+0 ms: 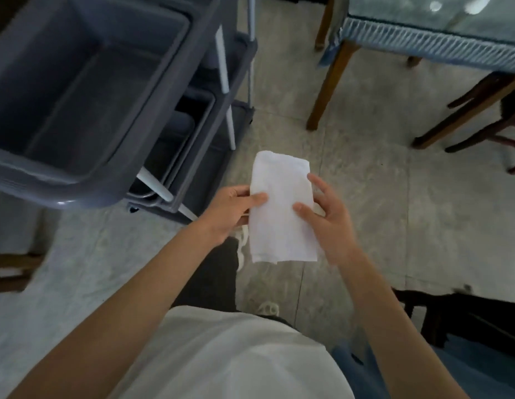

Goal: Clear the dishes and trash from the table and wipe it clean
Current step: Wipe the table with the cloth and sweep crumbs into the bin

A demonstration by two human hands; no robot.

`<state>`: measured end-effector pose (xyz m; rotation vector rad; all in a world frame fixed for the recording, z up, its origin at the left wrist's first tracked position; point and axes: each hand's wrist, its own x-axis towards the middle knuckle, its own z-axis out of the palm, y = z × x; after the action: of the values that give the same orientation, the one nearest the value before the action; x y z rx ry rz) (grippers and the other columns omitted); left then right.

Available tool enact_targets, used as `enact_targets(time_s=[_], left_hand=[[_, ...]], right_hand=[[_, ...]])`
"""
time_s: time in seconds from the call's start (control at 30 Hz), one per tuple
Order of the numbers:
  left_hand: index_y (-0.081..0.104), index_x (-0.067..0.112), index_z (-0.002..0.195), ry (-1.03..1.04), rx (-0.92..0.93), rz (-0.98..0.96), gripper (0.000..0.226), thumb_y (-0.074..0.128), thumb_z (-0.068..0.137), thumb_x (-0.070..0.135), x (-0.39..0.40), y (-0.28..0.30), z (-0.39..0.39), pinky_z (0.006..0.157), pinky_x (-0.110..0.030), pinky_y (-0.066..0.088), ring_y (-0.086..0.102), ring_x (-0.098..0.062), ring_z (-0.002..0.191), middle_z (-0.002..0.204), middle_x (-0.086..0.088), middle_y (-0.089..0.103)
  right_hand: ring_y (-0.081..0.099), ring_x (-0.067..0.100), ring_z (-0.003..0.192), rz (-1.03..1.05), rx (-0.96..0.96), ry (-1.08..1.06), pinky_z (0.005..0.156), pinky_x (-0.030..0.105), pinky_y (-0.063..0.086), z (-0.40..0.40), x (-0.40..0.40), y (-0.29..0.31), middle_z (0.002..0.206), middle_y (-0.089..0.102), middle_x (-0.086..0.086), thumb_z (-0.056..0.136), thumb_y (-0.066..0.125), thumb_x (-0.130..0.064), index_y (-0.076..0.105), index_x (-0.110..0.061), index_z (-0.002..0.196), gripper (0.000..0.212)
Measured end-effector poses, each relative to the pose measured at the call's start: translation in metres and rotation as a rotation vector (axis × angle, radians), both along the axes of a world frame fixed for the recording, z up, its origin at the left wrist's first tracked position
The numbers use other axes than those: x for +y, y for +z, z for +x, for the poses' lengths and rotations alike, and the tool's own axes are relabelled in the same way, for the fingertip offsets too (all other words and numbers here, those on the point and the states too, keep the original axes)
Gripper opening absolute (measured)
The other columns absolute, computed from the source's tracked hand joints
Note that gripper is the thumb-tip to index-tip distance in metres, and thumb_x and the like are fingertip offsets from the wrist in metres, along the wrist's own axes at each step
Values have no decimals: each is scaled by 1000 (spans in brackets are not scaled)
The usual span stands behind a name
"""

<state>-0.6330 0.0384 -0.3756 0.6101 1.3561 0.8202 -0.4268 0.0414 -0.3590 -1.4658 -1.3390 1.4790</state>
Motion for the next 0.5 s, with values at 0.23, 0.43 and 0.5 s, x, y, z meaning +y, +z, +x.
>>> enact_targets(time_s=[0.23, 0.43, 0.5], left_hand=[[75, 6, 111, 200, 19, 57, 22, 74, 91, 13, 106, -21, -20, 82, -33, 63, 75, -23, 100, 109, -7, 78], [72, 4, 111, 388, 15, 67, 19, 71, 92, 6, 209, -17, -48, 82, -31, 63, 75, -21, 102, 109, -7, 78], [73, 7, 111, 411, 37, 105, 18, 70, 93, 6, 238, -9, -60, 86, -35, 62, 75, -21, 103, 107, -4, 79]], right_hand=[[59, 12, 121, -42, -102, 123, 101, 47, 55, -21, 149, -24, 140, 59, -13, 97, 71, -29, 50, -48, 139, 50], [64, 10, 117, -25, -95, 257, 100, 45, 56, -62, 288, -18, 135, 65, -12, 96, 73, -22, 54, -45, 138, 52], [64, 2, 113, 19, -94, 304, 100, 41, 56, -80, 330, -10, 133, 64, -17, 96, 72, -20, 55, -43, 138, 51]])
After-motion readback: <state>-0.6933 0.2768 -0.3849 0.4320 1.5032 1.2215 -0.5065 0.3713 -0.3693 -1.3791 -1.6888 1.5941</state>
